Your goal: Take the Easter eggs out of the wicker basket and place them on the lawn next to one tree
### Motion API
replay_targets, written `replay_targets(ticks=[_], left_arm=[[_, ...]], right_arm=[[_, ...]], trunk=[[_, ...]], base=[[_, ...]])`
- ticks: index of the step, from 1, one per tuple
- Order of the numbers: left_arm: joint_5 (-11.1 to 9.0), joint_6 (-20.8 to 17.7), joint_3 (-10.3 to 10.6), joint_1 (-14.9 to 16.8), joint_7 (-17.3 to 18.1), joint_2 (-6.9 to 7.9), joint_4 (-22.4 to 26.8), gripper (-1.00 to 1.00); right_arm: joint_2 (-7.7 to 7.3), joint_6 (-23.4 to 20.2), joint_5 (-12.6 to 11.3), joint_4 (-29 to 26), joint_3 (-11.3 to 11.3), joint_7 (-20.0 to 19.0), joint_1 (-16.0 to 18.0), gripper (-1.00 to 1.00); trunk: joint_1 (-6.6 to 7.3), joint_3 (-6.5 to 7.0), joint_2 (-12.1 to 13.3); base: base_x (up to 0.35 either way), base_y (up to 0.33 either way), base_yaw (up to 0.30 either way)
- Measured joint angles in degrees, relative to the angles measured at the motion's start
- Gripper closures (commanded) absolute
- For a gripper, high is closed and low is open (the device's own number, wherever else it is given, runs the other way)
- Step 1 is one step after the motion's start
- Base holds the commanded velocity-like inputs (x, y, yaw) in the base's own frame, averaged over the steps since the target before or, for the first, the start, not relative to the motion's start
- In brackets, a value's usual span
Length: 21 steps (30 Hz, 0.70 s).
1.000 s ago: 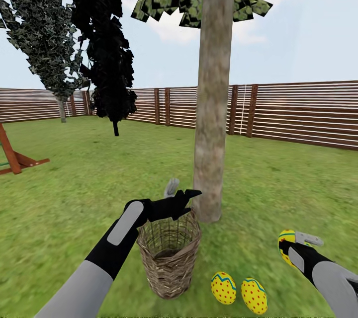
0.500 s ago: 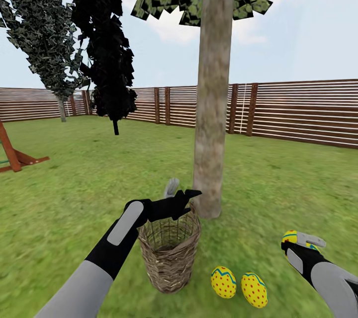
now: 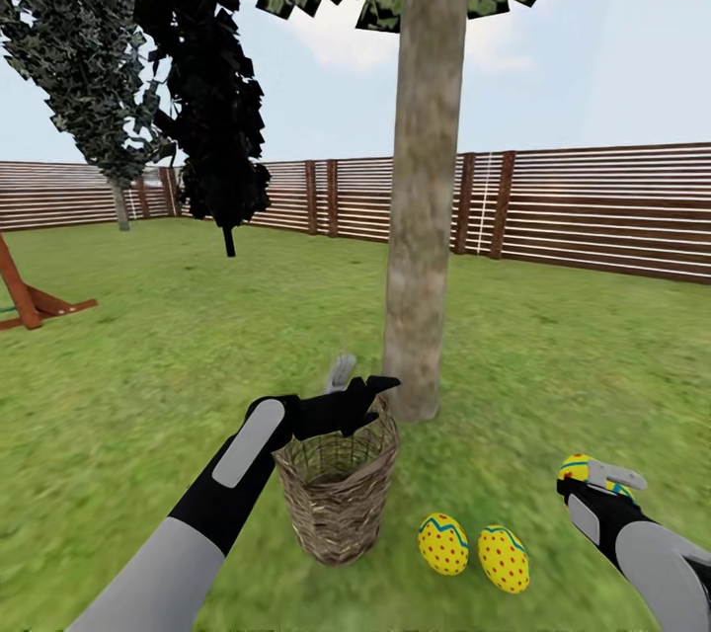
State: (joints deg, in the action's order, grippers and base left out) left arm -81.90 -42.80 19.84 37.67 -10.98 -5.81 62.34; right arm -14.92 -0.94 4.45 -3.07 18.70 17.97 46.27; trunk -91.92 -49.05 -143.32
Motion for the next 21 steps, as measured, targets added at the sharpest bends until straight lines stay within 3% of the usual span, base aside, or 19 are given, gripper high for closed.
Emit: replay_targets(ticks=[11, 21], left_arm=[[0.0, 0.0, -0.1, 0.0, 0.0, 0.01, 0.1, -1.0], [0.0, 0.0, 0.0, 0.0, 0.0, 0.01, 0.2, -1.0]], right_arm=[[-0.03, 0.3, 0.0, 0.0, 0.0, 0.0, 0.0, 1.0], [0.06, 4.5, -0.1, 0.0, -0.1, 0.4, -0.2, 1.0]], trunk=[[-0.28, -2.44, -0.1], [-0.54, -4.66, -0.3]], base=[[0.0, 0.0, 0.0], [0.0, 0.0, 0.0]])
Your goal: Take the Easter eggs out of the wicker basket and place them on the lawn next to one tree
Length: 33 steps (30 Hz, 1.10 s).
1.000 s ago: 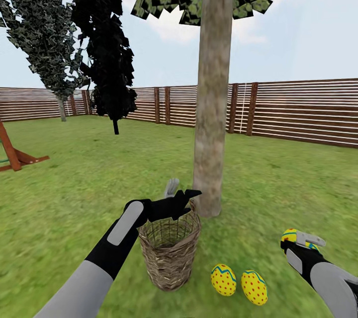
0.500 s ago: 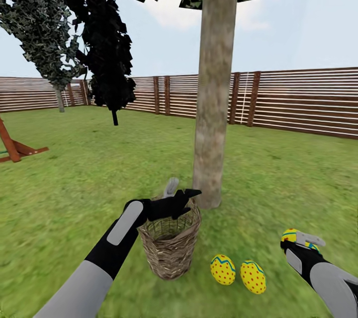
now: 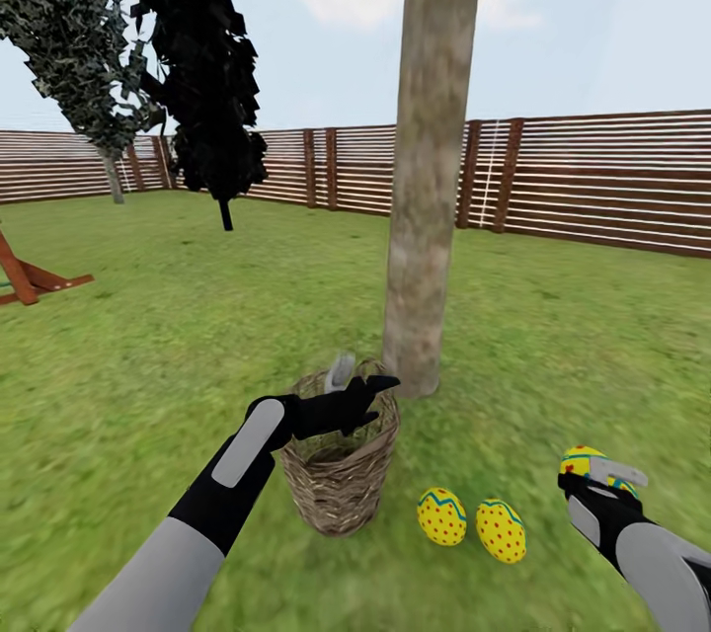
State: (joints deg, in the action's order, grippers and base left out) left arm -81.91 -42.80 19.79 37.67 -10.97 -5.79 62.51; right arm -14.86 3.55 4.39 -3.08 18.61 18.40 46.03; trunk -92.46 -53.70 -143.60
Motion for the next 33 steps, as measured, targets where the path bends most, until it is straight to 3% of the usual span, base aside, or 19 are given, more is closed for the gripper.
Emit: replay_targets(ticks=[6, 10, 19, 25, 28, 30, 33], left_arm=[[0.0, 0.0, 0.0, 0.0, 0.0, 0.0, -0.1, -1.0], [0.0, 0.0, 0.0, 0.0, 0.0, 0.0, -0.2, -1.0], [-0.1, 0.0, 0.0, 0.0, 0.1, 0.0, 0.4, -1.0], [-0.4, -0.3, 0.0, 0.0, 0.5, -0.11, 8.7, -1.0], [-0.6, -0.6, 0.0, 0.0, 3.4, -0.16, 13.9, -1.0], [-0.8, -2.0, 0.1, 0.0, 8.7, -0.13, 14.9, -1.0], [-1.4, -9.9, 0.1, 0.0, 17.9, -0.15, 16.8, -1.0]], right_arm=[[1.6, 0.9, 0.2, 0.0, 0.0, -0.1, -1.0, 1.0], [2.6, 5.2, 0.3, 0.9, 0.0, -0.1, -1.5, 1.0], [2.74, 6.0, 0.4, 1.1, 0.0, -0.2, -1.6, 1.0], [2.8, 5.9, 0.4, 1.0, -0.3, -0.2, -1.6, 1.0], [2.9, 5.9, 0.4, 1.0, -0.4, -0.2, -1.6, 1.0], [2.91, 5.9, 0.4, 1.0, -0.4, -0.2, -1.6, 1.0], [2.91, 5.9, 0.4, 1.0, -0.4, -0.2, -1.6, 1.0]], trunk=[[-0.15, -1.33, -0.1], [-0.26, -2.22, -0.1], [-0.49, -4.21, -0.3], [-0.64, -5.54, -0.3], [-0.72, -6.21, -0.4], [-0.77, -6.65, -0.4], [-0.85, -7.32, -0.5]], base=[[0.0, 0.0, 0.0], [0.0, 0.0, 0.0], [0.0, 0.0, 0.0], [0.0, 0.0, 0.0], [0.0, 0.0, 0.0], [0.0, 0.0, 0.0], [0.0, 0.0, 0.0]])
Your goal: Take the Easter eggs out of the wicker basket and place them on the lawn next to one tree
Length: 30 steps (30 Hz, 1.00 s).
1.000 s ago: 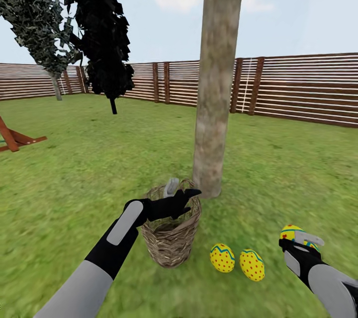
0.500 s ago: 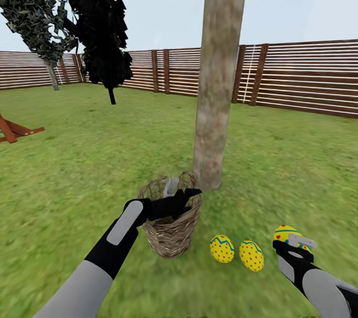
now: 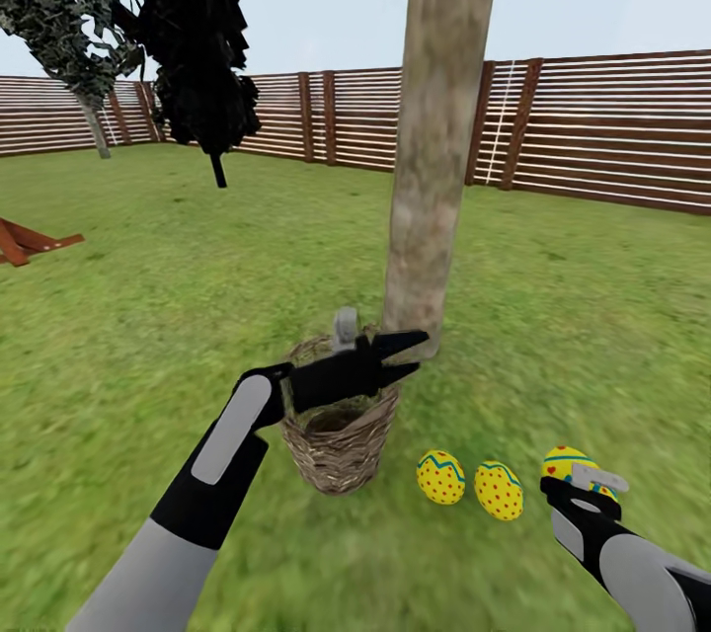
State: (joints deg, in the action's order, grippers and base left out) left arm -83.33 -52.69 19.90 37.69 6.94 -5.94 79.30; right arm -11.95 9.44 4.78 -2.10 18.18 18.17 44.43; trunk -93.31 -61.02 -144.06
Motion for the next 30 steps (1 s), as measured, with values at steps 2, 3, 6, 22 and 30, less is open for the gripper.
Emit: replay_targets(ticks=[2, 3, 6, 22, 30], left_arm=[[0.1, -2.1, 0.4, 0.0, 2.7, -0.01, 1.3, -1.0], [0.2, -2.6, 1.4, 0.0, 3.4, -0.03, 1.8, -1.0], [0.2, -2.9, 4.0, 0.1, 3.9, -0.25, 2.8, -1.0], [0.1, -2.6, 5.0, 0.1, 4.1, 0.07, 3.6, -1.0], [0.1, -2.5, 4.9, 0.1, 4.3, 0.15, 3.6, -1.0]], right_arm=[[0.0, 0.0, 0.0, -0.1, 0.0, 0.0, 0.0, 1.0], [-0.01, 0.0, 0.0, -0.2, 0.0, 0.0, 0.0, 1.0], [-0.01, 0.0, 0.0, -0.3, 0.0, 0.0, 0.0, 1.0], [0.0, 0.1, 0.1, -0.3, 0.0, 0.0, 0.0, 1.0], [-0.06, 0.1, 0.1, -0.3, 0.0, 0.0, 0.1, 1.0]], trunk=[[-0.05, -0.44, 0.0], [-0.08, -0.67, 0.0], [-0.16, -1.33, -0.1], [-0.3, -2.89, -0.2], [-0.31, -2.89, -0.2]], base=[[0.0, 0.0, 0.0], [0.0, 0.0, 0.0], [0.0, 0.0, 0.0], [0.071, 0.0, 0.0], [0.293, 0.0, 0.0]])
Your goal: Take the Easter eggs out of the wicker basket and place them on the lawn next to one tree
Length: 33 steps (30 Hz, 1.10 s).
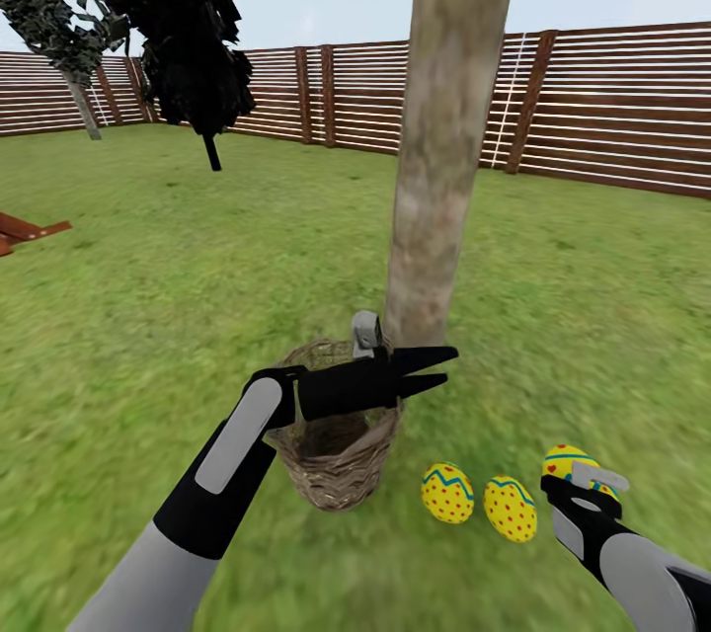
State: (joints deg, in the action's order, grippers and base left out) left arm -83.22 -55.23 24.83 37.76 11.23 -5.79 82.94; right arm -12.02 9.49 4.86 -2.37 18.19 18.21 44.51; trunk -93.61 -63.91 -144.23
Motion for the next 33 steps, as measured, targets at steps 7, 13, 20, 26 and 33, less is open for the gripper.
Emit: replay_targets(ticks=[7, 13, 20, 26, 33], left_arm=[[0.0, 0.0, 0.3, 0.0, 0.2, 0.01, 0.1, -1.0], [0.1, 0.0, 0.3, 0.0, 0.4, 0.01, 0.1, -1.0], [0.1, 0.0, 0.3, 0.0, 0.4, 0.01, 0.1, -1.0], [0.0, 0.0, 0.3, 0.0, 0.4, 0.01, 0.1, -1.0], [0.0, 0.0, 0.3, 0.0, 0.4, 0.01, 0.1, -1.0]], right_arm=[[-0.11, 0.0, 0.0, -0.2, 0.1, 0.0, 0.0, 1.0], [-0.32, 0.0, -0.1, -0.2, 0.1, 0.2, 0.0, 1.0], [-0.4, 0.0, -0.1, -0.3, 0.0, 1.4, 0.0, 1.0], [-0.32, 0.0, 0.0, -0.3, -0.1, 2.1, 0.0, 1.0], [-0.26, 0.0, 0.0, -0.3, -0.1, 2.1, 0.0, 1.0]], trunk=[[-0.03, 0.0, 0.0], [-0.19, -1.33, -0.1], [-0.37, -2.88, -0.2], [-0.52, -4.21, -0.2], [-0.7, -5.76, -0.3]], base=[[0.013, 0.0, 0.0], [0.0, 0.0, 0.0], [0.0, 0.0, 0.0], [0.0, 0.0, 0.0], [0.0, 0.0, 0.0]])
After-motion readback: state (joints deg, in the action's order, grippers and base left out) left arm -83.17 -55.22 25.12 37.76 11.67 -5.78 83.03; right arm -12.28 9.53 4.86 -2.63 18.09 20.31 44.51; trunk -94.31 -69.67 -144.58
